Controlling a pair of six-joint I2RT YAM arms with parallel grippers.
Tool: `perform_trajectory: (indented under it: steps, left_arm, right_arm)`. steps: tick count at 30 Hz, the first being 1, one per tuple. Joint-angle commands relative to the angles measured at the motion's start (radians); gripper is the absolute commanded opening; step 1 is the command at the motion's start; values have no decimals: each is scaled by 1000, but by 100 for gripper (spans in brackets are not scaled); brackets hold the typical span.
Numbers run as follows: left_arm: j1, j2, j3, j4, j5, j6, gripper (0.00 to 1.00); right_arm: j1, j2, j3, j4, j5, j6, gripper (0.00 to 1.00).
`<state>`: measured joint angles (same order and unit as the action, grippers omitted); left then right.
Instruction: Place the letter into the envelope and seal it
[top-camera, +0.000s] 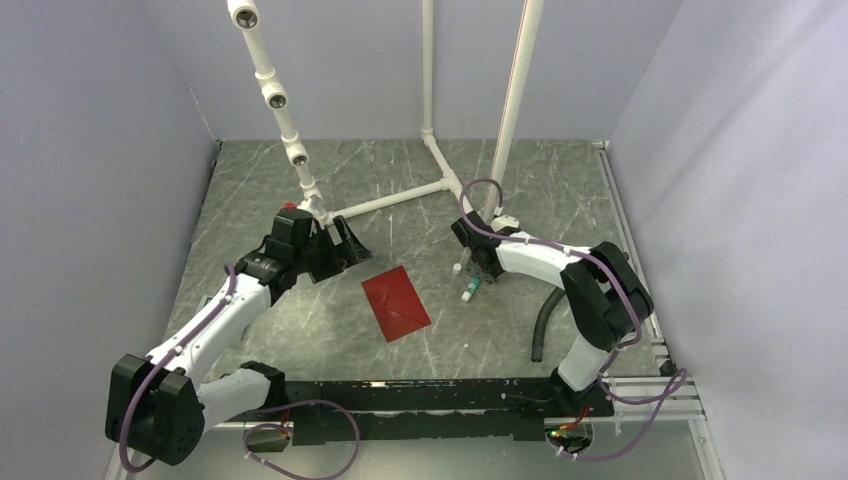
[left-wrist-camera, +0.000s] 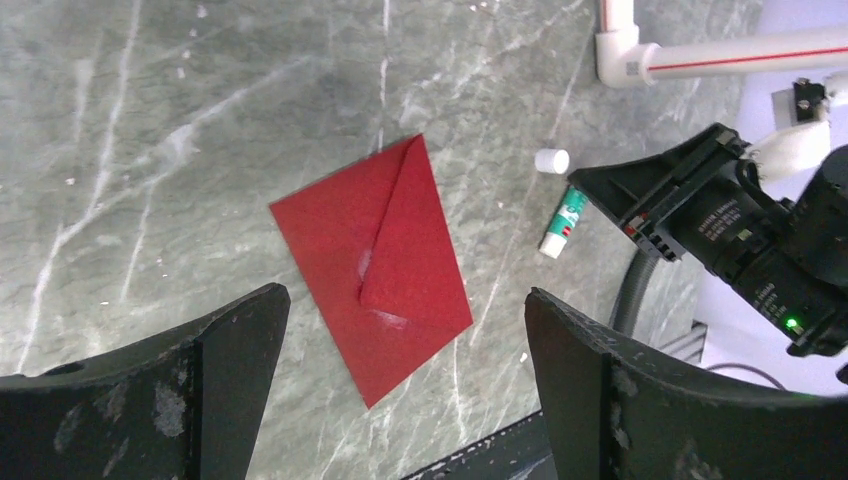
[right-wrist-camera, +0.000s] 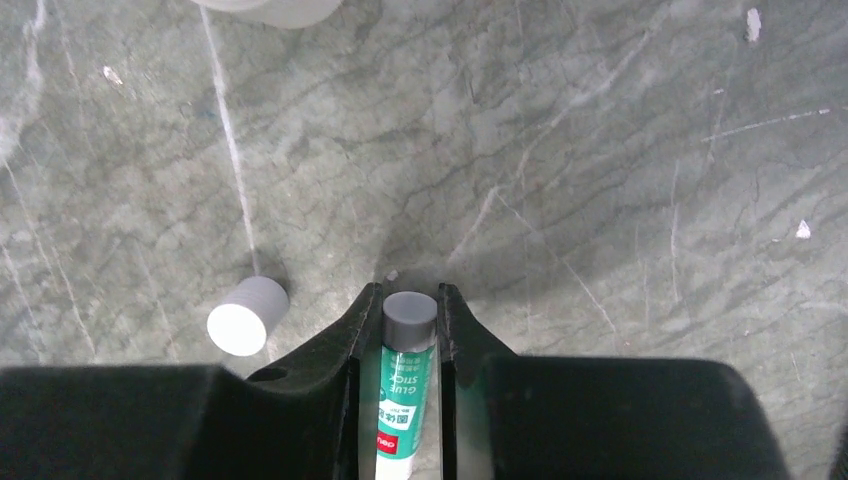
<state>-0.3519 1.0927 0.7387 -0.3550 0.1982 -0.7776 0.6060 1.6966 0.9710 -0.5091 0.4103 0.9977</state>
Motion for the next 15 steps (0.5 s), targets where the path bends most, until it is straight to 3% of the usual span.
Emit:
perform_trajectory:
  steps: [1, 8, 15]
  left_arm:
    - [1, 12, -6, 87, 131, 49, 93]
    - [-25, 54, -35, 260, 342, 52, 93]
    - [-157, 176, -24, 487, 437, 1, 93]
  right_arm:
    - [7, -58, -32, 1, -29, -15, 12]
    - [8, -229, -136, 155, -133, -67, 12]
    - [8, -415, -226, 291, -271, -63, 12]
